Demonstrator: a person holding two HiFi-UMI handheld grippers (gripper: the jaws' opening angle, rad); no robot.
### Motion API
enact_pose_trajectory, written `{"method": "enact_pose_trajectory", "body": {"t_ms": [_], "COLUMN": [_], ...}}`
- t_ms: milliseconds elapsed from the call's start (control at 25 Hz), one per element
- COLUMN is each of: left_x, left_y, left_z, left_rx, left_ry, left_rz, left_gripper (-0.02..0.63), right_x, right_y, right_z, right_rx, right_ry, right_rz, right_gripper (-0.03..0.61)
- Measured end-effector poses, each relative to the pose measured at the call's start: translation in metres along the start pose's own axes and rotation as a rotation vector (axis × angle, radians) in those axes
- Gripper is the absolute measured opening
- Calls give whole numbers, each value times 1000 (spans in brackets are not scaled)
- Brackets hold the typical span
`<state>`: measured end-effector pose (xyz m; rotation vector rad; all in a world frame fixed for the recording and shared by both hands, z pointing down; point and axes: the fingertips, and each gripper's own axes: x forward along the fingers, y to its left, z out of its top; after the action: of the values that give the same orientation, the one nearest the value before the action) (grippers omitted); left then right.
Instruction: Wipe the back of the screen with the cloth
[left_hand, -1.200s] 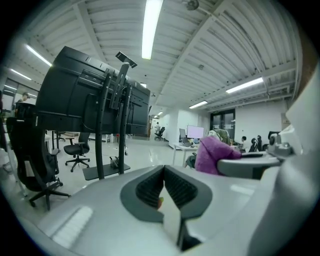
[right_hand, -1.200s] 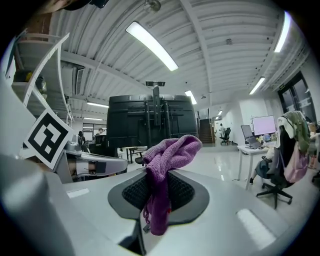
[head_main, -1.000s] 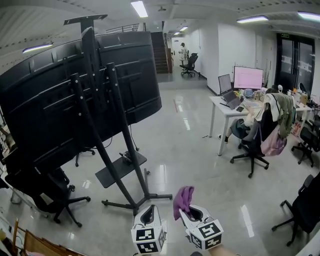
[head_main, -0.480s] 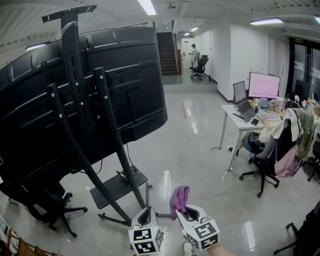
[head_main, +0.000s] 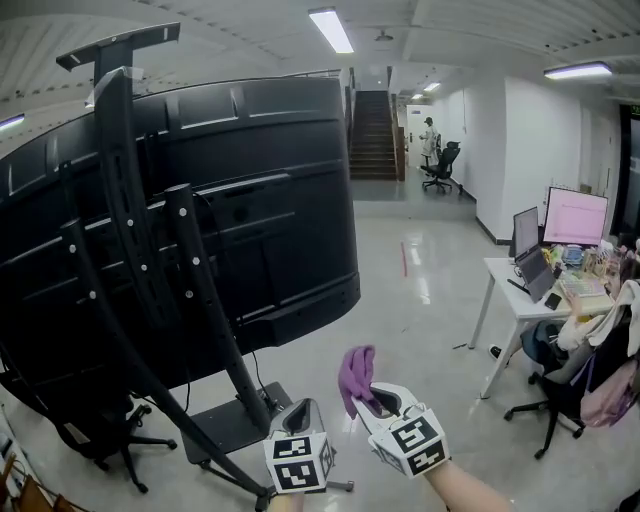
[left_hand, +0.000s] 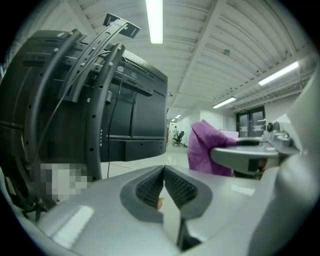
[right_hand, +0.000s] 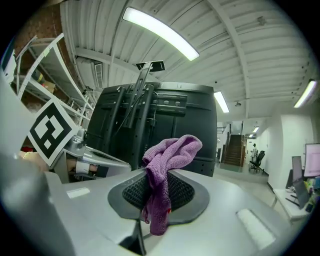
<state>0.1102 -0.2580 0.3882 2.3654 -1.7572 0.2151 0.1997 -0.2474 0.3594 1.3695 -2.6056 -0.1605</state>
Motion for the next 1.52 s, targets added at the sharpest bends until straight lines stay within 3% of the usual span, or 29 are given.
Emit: {"method": "enact_pose_trajectory", "body": {"t_ms": [200, 440, 640, 800, 1040, 1160, 1280, 1520], "left_x": [54, 103, 122, 117, 106, 105, 113, 153], "left_y": [12, 40, 64, 83, 105, 99, 79, 29], "left_z": [65, 209, 314, 365, 386, 393, 406, 414], "left_rx": [3, 2, 55, 106, 105, 107, 110, 107], "left_ry": [28, -71, -104, -123, -156, -181, -203, -197], "left_rz": [12, 21, 61, 116, 139, 116, 64, -58], "left_gripper": [8, 8, 8, 8, 8, 8, 8, 8], "right_x": [56, 107, 160, 201, 244, 255, 259, 250], "right_y": [-50, -101, -113, -108, -75, -82, -123, -247], "right_z": [79, 259, 374, 435, 464, 459, 452, 419], "right_rx": [-92, -220, -262, -264, -312, -337, -319, -238], "right_ry": [-67, -283, -351, -389, -403, -390, -365, -286], "right_rz": [59, 83, 138, 169, 253, 234, 160, -61], "right_gripper": [69, 68, 67, 67, 67, 67, 67, 67]}}
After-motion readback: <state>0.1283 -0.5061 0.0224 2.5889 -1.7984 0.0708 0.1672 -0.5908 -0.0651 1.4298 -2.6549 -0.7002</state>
